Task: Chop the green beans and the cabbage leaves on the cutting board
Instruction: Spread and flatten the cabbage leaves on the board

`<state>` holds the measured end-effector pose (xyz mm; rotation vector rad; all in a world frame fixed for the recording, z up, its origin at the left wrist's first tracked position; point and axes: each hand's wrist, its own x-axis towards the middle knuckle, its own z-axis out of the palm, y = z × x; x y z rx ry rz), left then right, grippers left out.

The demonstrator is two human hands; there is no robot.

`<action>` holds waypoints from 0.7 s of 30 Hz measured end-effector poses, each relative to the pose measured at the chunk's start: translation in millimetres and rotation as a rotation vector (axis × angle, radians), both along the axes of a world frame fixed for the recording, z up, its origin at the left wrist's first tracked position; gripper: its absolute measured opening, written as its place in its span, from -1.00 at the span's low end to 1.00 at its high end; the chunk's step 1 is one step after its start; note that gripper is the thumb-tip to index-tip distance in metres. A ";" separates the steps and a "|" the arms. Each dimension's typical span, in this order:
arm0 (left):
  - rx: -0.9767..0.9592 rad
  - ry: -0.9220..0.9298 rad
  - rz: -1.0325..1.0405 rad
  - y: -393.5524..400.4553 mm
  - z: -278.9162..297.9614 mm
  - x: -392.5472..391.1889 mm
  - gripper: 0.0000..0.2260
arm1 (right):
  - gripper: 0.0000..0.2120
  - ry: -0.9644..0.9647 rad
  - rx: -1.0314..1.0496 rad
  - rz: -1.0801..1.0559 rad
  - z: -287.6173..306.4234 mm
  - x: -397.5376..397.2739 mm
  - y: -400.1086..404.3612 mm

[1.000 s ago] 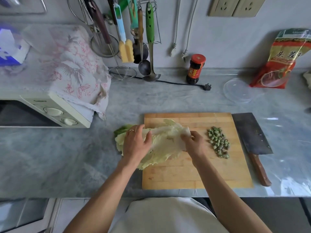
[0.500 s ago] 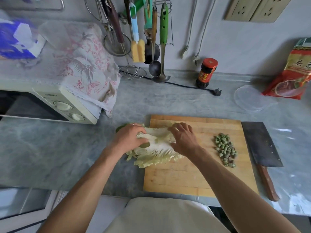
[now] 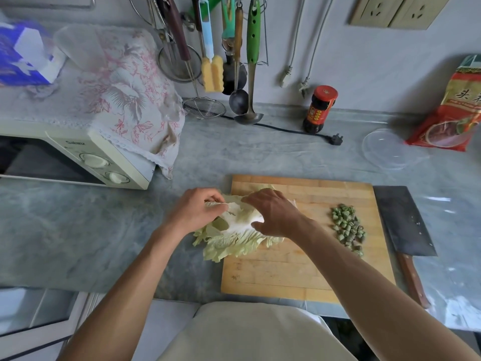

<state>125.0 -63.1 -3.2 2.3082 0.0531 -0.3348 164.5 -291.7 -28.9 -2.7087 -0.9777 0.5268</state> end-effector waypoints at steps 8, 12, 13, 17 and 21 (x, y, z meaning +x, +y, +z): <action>0.217 0.093 -0.186 2.0 18.5 -9.3 -0.42 | -0.77 0.082 0.059 -0.041 5.7 3.6 -3.8; 0.499 0.016 -0.288 0.1 10.7 -20.0 -0.24 | -0.77 0.144 0.146 -0.078 13.8 -6.9 -8.9; 0.530 -0.022 -0.292 -2.1 8.8 -23.6 -0.24 | -0.77 0.146 0.180 -0.077 16.5 -9.8 -8.4; 0.475 -0.147 -0.285 -10.5 1.2 -30.1 -0.48 | -0.77 0.176 0.289 -0.072 29.1 -17.3 1.3; 0.404 -0.091 -0.241 -3.0 16.3 -28.5 -0.79 | -0.65 0.152 0.087 -0.077 39.9 -15.3 -0.3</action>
